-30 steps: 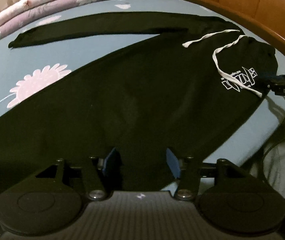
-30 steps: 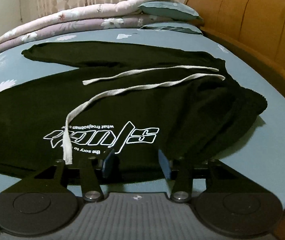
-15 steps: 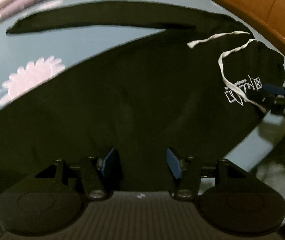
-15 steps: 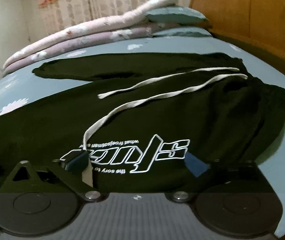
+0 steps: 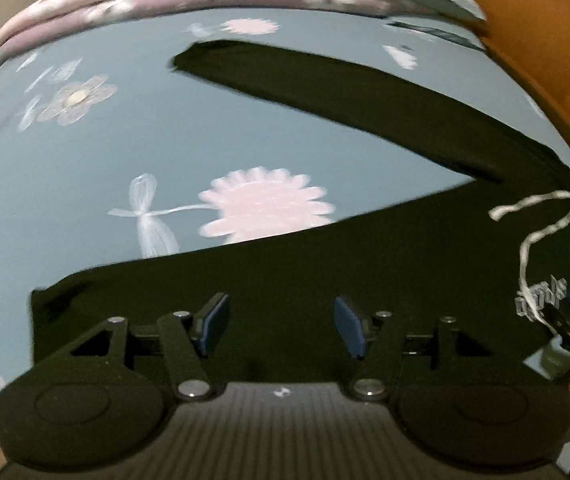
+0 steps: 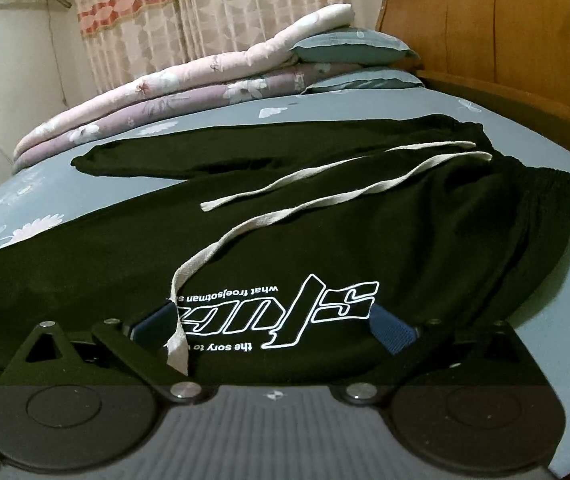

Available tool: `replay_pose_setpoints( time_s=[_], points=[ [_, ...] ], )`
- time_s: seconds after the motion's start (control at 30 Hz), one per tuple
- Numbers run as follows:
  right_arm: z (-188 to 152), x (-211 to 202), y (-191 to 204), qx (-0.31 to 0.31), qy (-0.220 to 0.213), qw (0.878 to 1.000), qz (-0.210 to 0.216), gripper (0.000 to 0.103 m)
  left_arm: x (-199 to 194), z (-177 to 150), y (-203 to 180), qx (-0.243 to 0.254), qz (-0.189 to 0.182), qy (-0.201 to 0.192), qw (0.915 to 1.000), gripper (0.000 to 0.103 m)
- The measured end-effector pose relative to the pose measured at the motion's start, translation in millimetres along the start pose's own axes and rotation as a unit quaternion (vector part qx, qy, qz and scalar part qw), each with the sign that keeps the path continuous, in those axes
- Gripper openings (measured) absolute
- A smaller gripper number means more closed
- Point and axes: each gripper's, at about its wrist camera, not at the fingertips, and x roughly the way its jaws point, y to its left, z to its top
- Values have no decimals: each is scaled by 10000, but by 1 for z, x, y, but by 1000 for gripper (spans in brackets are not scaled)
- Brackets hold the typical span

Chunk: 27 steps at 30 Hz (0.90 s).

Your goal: Fold clothes

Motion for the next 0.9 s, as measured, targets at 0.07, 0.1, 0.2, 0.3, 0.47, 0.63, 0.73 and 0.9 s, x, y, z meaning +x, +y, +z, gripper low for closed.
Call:
replay_pose_setpoints(
  time_s=[0.07,0.1,0.2,0.3,0.47,0.63,0.73,0.9],
  points=[
    [-1,1,2,-41,0,10000,-40,103,4,-3,24,-279,85,68,9996,60],
    [-1,1,3,-58,-2,10000,-59,103,6,-7,37,-465,144,107,9988,59],
    [-2,1,5,-161,3,9998,-115,103,10,-28,80,-1061,298,181,9937,58],
    [-3,2,6,-210,4,9997,-141,103,14,-47,110,-1514,371,149,9877,56],
    [-3,1,6,-188,-21,9997,-157,103,22,-76,149,-2150,446,40,9756,56],
    [-4,0,7,-161,-49,9997,-177,103,31,-99,179,-2617,505,-78,9638,56],
    [-5,-1,7,-113,-74,9997,-189,103,37,-101,177,-2569,510,-169,9649,56],
    [-2,-1,5,120,-104,9997,-171,103,47,-104,173,-2489,519,-322,9666,54]
  ],
)
